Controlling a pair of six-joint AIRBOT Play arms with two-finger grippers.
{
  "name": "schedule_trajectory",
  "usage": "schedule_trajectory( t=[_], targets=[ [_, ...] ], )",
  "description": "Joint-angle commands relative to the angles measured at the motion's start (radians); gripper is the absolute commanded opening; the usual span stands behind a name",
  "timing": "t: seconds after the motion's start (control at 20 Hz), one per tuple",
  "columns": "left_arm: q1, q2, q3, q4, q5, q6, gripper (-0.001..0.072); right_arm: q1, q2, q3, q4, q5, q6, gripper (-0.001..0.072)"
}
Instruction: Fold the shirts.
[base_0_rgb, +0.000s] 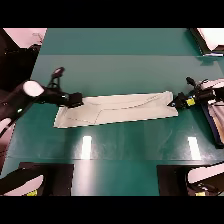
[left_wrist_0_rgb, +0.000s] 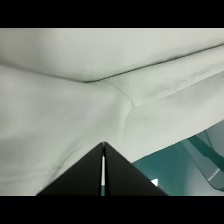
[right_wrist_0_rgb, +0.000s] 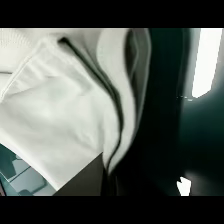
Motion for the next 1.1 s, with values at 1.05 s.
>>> schedule_trajectory(
  t=[1.05],
  targets=[
    [-0.294,-0.607,0.576,0.02,0.002,0.007,0.003,0.529,0.17,0.691,0.191,0.144,0.217,0.0008]
  ],
)
